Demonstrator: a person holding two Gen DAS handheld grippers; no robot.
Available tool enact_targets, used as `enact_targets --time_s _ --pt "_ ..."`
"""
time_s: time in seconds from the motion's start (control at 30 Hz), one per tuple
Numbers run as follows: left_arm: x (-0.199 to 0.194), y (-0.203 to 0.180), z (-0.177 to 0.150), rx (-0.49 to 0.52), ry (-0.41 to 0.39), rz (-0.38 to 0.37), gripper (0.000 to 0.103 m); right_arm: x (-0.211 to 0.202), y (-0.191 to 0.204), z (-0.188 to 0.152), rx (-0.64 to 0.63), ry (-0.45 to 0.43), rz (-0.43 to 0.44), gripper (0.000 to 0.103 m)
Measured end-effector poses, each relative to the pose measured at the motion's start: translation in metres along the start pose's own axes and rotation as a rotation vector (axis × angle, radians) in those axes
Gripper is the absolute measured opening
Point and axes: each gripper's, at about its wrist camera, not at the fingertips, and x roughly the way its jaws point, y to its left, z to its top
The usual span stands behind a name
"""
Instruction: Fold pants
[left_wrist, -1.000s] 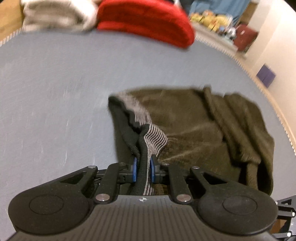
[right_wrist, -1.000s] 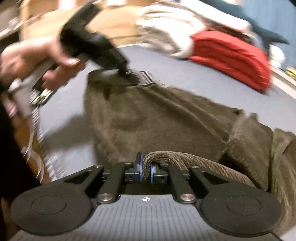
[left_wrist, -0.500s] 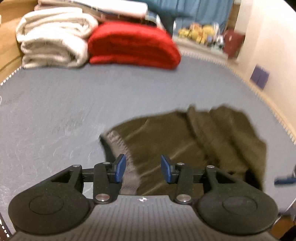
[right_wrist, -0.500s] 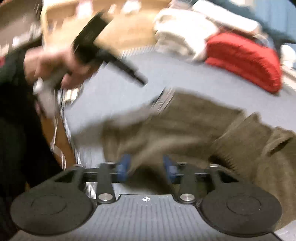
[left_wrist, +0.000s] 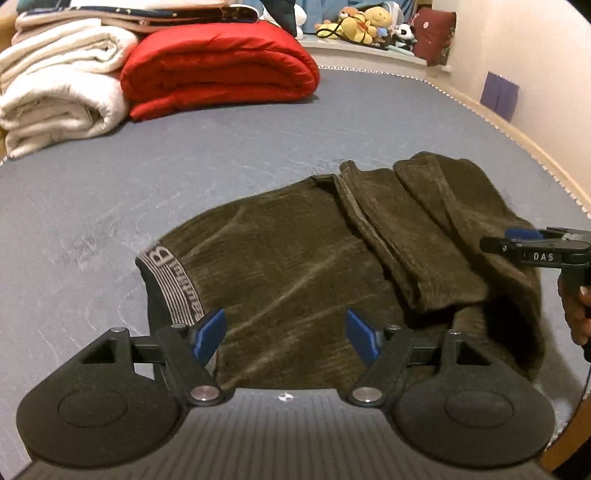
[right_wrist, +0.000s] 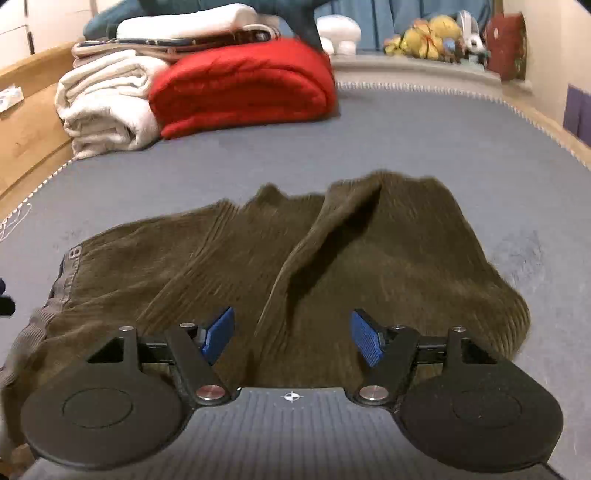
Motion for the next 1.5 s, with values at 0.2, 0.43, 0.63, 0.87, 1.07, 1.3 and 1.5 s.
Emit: enact_targets --time_s 0.2,0.43,0.63,0.87,1.07,1.3,1.5 --pt "0.006 0.008 0.012 -0.05 -0.006 0.007 0.078 0.024 0.009 -0.013 -0.054 0.091 0.014 0.074" --pt "0.011 -0.002 0.012 -0.03 0.02 0.013 0.078 0.019 -0.001 -0.007 -0.079 0.049 0.006 0.011" --pt "0.023 -0.002 -0.002 -0.056 0.015 -0.013 0.079 -0.057 -0.049 0.005 0.017 -0.077 -0.038 0.01" --pt "0.041 0.01 -0.004 -0.183 0.056 -0.129 0.079 -0.167 -0.16 -0.043 0.187 -0.134 -0.163 0.01" --pt "0.048 -0.007 -0.001 -0.111 0.068 -0.163 0.079 -0.179 -0.222 -0.122 0.353 0.219 -0.249 0.008" --pt "0.055 -0.025 -0.003 -0.055 0.079 -0.169 0.079 -0.198 -0.231 -0.109 0.364 0.026 -0.296 0.04" --pt "0.058 -0.018 -0.005 -0.062 0.071 -0.12 0.08 -0.145 -0.199 -0.078 0.214 -0.101 -0.194 0.05"
